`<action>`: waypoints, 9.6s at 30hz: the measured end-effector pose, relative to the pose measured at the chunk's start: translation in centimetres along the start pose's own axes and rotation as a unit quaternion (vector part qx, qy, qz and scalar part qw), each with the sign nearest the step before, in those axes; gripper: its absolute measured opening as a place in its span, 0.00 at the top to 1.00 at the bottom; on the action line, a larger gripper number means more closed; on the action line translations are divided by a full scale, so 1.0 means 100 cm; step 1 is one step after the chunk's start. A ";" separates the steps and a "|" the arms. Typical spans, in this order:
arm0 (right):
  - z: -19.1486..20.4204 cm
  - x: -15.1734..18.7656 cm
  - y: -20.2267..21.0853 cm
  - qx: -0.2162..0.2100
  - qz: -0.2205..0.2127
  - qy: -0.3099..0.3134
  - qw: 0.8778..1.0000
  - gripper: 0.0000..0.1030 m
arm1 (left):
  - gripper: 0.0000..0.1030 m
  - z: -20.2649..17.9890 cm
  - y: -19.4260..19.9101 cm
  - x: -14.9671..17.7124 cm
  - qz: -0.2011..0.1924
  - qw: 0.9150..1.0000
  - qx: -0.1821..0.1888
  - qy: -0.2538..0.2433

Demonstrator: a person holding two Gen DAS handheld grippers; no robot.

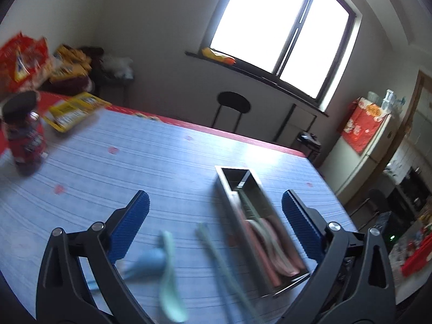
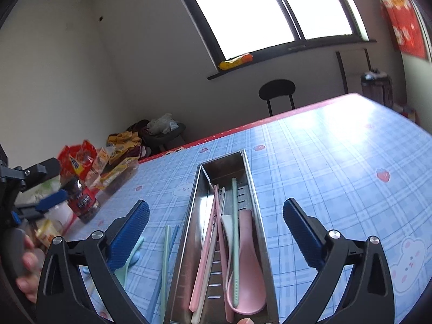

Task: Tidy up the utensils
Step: 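Lower both pink chopsticks into the tray and open both grippers, then move the left tool to the beige chopstick while the right tool reaches the blue chopstick, then close the left gripper on the beige chopstick while the right closes on the blue chopstick, then lift both chopsticks and carry them over the steel tray, then lower both chopsticks into the tray and open both grippers, then move the left tool to the blue spoon while the right tool reaches the green chopstick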

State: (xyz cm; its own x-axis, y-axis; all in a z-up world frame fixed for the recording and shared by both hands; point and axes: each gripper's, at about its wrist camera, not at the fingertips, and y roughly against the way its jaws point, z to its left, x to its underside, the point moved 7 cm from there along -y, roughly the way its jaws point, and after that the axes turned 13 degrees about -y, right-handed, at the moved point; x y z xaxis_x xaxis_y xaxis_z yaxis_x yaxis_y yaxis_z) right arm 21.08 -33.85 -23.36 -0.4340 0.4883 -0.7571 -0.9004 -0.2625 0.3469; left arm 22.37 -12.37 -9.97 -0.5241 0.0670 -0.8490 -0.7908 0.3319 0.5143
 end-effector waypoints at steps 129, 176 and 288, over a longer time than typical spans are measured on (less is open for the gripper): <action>0.104 0.161 -0.032 0.081 0.222 0.195 0.952 0.91 | 0.90 0.063 -0.016 0.162 0.182 0.967 0.000 -0.179; 0.096 0.123 -0.001 0.005 0.141 0.115 0.983 0.94 | 0.90 0.093 0.019 0.141 0.095 0.991 -0.016 -0.091; 0.091 0.102 -0.045 0.077 0.214 0.176 0.958 0.71 | 0.40 0.102 -0.002 0.108 0.050 0.995 0.031 -0.087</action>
State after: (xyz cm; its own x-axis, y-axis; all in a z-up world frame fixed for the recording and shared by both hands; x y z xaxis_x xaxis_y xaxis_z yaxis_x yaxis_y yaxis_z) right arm 20.46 -20.11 -27.62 -0.7517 0.0450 -0.6580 -0.6480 -0.2361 0.7241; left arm 20.03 -2.12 -20.48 -0.5322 0.2618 -0.8051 -0.7139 0.3724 0.5930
